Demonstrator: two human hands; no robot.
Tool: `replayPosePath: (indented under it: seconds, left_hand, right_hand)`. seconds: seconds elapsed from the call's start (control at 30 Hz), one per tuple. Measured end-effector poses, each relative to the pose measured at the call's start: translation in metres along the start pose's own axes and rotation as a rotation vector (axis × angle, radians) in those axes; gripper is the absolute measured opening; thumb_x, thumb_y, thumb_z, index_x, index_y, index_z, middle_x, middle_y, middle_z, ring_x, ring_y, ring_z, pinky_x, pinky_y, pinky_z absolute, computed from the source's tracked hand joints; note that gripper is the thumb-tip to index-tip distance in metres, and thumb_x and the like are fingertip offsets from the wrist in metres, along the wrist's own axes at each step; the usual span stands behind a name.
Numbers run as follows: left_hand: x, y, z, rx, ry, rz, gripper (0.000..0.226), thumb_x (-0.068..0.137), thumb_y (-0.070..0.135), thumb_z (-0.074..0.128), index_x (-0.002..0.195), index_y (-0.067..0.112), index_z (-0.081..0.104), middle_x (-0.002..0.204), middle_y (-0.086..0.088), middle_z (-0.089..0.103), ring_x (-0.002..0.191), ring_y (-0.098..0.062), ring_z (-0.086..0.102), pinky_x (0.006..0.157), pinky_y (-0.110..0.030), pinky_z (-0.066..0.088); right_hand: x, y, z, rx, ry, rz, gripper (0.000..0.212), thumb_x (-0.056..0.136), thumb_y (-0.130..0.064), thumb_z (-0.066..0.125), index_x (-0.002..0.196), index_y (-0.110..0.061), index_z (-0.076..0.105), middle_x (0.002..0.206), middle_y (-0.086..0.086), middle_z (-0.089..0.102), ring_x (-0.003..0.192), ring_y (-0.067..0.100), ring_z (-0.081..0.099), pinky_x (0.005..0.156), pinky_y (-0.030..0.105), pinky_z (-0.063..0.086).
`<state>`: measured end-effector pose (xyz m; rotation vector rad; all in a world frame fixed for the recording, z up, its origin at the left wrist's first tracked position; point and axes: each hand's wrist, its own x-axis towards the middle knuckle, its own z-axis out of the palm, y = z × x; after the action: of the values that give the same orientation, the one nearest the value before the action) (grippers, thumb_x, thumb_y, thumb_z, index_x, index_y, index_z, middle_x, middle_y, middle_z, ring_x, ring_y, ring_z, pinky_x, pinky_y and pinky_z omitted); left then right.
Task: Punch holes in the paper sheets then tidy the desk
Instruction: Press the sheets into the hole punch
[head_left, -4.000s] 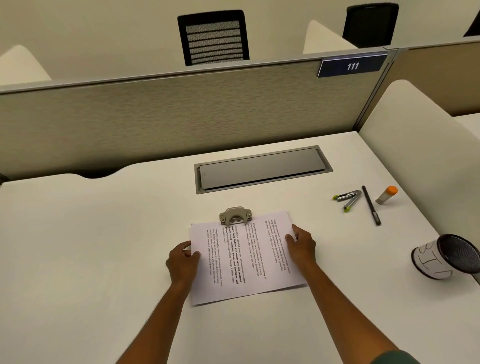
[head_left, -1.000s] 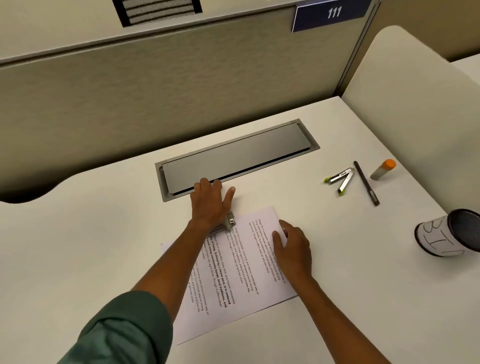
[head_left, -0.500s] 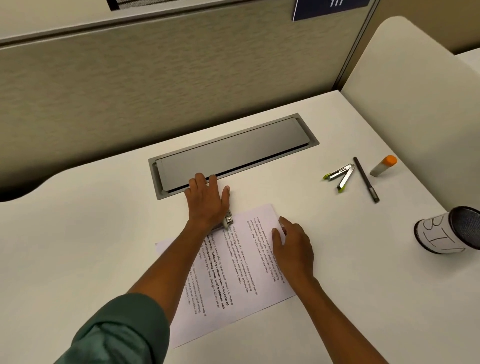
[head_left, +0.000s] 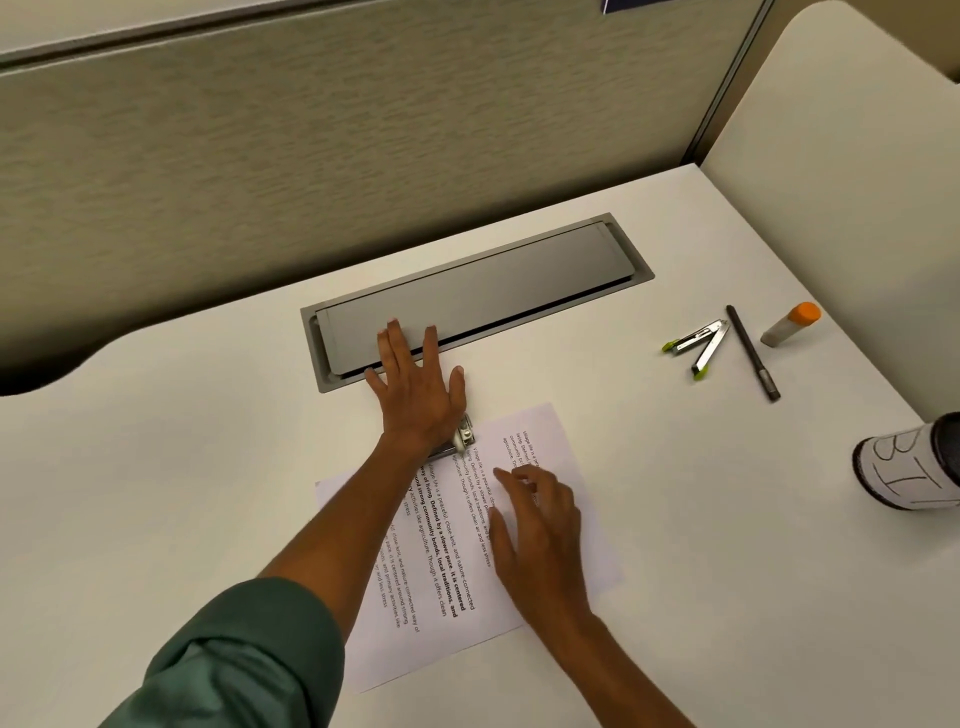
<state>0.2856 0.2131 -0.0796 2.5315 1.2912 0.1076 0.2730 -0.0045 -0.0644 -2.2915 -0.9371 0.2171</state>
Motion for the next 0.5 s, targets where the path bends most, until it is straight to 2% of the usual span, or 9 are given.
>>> replayPosePath:
  seconds: [0.17, 0.27, 0.5]
  left_hand:
    - [0.002, -0.004, 0.006, 0.061, -0.02, -0.006, 0.07, 0.096, 0.055, 0.031, 0.154, 0.031, 0.0, 0.16, -0.012, -0.021, 0.148, -0.03, -0.019, 0.114, -0.065, -0.003]
    - [0.003, -0.005, 0.009, 0.066, -0.031, -0.005, 0.071, 0.096, 0.056, 0.029, 0.153, 0.032, -0.006, 0.159, -0.012, -0.023, 0.147, -0.03, -0.021, 0.114, -0.066, -0.005]
    - [0.005, -0.005, 0.008, 0.076, -0.063, -0.006, 0.071, 0.097, 0.056, 0.027, 0.153, 0.032, -0.01, 0.159, -0.011, -0.024, 0.147, -0.029, -0.022, 0.114, -0.066, -0.006]
  right_hand:
    - [-0.005, -0.003, 0.012, 0.012, 0.013, 0.001, 0.038, 0.083, -0.02, 0.07, 0.12, -0.016, 0.064, 0.12, 0.008, 0.062, 0.109, 0.024, 0.059, 0.09, 0.042, 0.054]
    - [-0.005, 0.001, 0.013, -0.003, 0.019, 0.017, 0.037, 0.084, -0.022, 0.069, 0.121, -0.017, 0.064, 0.122, 0.007, 0.062, 0.11, 0.023, 0.059, 0.092, 0.04, 0.053]
    - [0.0, 0.004, 0.016, -0.031, 0.004, 0.024, 0.033, 0.083, -0.022, 0.071, 0.116, -0.017, 0.067, 0.119, 0.007, 0.063, 0.108, 0.024, 0.059, 0.089, 0.041, 0.054]
